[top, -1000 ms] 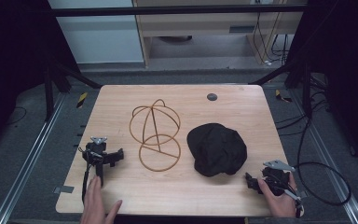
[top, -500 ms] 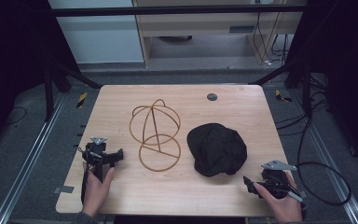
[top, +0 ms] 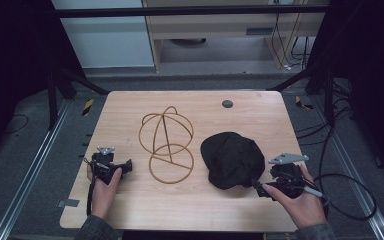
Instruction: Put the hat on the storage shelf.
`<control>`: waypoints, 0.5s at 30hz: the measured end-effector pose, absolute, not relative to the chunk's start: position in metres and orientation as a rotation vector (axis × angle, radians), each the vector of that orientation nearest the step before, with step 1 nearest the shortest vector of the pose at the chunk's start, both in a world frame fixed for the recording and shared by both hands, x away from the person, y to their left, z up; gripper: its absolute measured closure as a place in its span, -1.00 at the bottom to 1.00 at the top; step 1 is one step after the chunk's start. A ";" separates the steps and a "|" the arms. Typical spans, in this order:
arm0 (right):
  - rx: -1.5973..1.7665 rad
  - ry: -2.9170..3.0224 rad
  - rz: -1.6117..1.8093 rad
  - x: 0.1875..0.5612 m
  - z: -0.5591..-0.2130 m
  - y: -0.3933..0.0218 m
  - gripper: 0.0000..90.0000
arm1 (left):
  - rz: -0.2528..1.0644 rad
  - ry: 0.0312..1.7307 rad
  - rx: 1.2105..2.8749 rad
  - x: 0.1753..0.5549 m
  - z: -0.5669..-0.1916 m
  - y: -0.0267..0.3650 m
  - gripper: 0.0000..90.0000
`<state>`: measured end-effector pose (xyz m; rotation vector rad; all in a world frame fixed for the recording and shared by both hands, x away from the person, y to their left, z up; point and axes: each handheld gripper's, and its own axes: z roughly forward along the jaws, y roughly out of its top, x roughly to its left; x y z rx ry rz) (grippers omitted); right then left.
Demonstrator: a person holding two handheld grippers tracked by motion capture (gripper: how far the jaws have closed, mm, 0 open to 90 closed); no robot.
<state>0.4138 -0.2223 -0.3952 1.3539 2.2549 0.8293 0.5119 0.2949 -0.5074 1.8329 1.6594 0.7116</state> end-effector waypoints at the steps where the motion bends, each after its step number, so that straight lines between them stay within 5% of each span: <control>1: 1.345 2.262 0.828 0.417 -0.392 -0.219 -0.83 | 0.712 1.659 1.833 0.512 -0.507 0.295 -1.00; 15: 1.314 2.320 0.792 0.470 -0.383 -0.186 -0.86 | 0.713 1.659 1.833 0.511 -0.507 0.293 -1.00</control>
